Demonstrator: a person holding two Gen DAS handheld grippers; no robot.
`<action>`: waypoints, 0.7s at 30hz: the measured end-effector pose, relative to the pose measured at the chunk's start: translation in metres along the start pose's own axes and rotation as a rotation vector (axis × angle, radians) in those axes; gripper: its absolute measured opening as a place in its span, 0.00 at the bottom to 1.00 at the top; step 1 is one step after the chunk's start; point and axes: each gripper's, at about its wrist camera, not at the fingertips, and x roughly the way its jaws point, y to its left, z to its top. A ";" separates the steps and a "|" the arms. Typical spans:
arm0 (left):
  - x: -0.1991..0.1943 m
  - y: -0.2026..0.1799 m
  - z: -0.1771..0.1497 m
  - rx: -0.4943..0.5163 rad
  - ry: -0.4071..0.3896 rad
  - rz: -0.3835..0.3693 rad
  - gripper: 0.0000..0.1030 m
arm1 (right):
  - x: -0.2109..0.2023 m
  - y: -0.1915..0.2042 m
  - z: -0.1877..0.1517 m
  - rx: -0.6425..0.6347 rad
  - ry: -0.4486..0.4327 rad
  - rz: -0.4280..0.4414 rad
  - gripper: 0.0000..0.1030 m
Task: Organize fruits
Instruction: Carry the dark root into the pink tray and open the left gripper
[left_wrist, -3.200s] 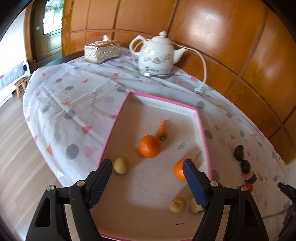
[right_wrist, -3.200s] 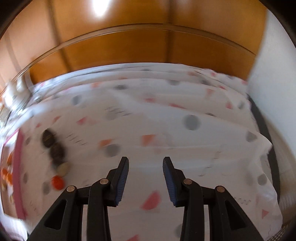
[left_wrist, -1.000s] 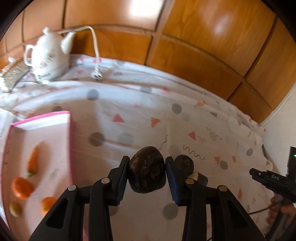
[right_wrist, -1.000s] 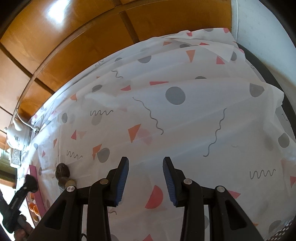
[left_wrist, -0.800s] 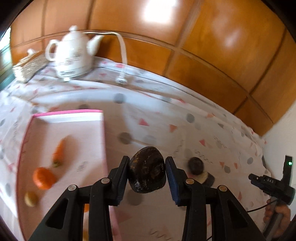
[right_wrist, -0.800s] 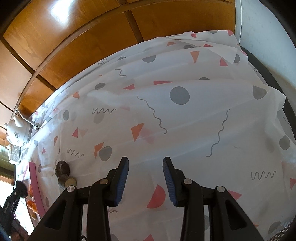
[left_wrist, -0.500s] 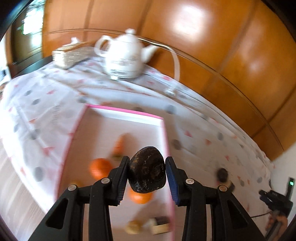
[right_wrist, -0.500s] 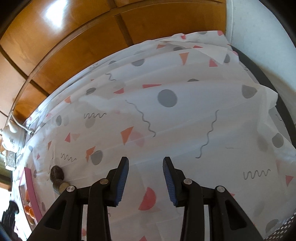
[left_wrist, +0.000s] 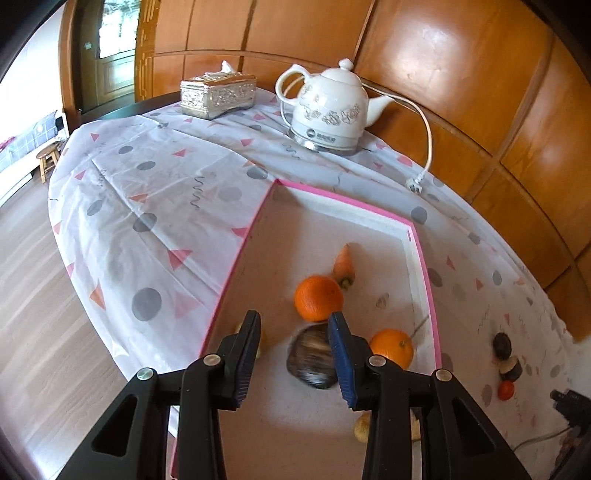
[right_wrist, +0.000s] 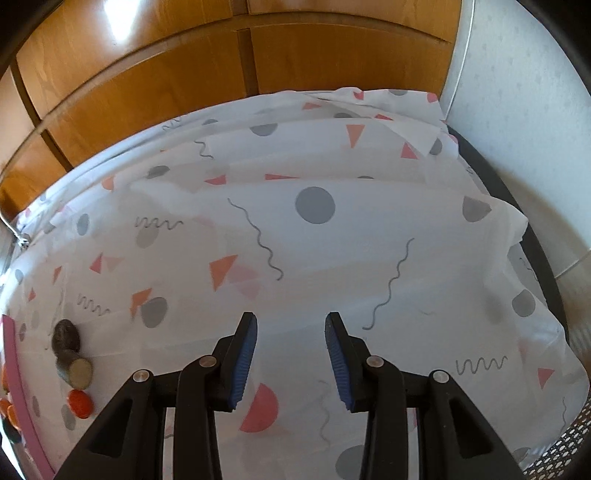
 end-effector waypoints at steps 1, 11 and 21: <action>0.001 -0.001 -0.002 0.006 0.001 -0.002 0.37 | 0.001 -0.001 0.000 0.003 -0.001 -0.007 0.38; -0.002 -0.007 -0.010 0.054 -0.020 0.002 0.42 | 0.007 0.007 -0.007 -0.029 0.009 -0.005 0.38; -0.012 -0.009 -0.009 0.063 -0.052 -0.009 0.53 | -0.003 0.046 -0.024 -0.161 0.010 0.116 0.38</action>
